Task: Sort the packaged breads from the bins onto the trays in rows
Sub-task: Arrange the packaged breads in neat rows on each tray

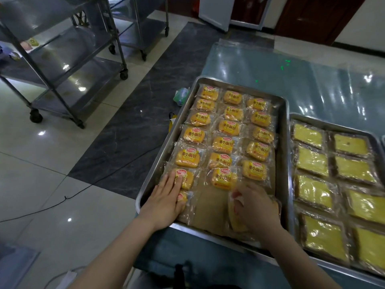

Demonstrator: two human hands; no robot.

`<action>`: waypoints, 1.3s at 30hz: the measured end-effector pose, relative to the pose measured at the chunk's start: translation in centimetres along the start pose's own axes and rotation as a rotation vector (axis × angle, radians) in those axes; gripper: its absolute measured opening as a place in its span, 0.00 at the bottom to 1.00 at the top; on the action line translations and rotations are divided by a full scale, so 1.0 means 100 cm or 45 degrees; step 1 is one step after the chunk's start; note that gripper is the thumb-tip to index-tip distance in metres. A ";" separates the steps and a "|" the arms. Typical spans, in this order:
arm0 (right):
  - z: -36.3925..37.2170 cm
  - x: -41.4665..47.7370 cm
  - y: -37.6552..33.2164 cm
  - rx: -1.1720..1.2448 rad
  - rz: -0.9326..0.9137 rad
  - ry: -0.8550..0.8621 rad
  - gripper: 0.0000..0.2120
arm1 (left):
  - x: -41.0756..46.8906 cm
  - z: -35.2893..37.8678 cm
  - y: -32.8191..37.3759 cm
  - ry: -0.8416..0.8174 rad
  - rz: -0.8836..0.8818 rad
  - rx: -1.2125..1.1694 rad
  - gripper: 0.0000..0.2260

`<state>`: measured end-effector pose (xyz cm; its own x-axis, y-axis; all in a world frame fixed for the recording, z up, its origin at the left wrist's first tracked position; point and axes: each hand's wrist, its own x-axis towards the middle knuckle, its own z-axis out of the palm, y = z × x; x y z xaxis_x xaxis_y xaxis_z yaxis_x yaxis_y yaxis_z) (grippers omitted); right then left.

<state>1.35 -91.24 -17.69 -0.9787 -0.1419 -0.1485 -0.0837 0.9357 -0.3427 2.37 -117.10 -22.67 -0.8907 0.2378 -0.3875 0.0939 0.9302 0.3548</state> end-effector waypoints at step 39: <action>-0.022 -0.025 0.079 0.707 0.537 0.295 0.20 | 0.029 0.011 0.096 -0.249 0.498 0.101 0.36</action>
<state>2.70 -82.75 -18.01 -0.9265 0.3231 -0.1928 0.3557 0.5853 -0.7286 1.18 -107.15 -21.28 -0.6811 0.6174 -0.3937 0.4476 0.7765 0.4434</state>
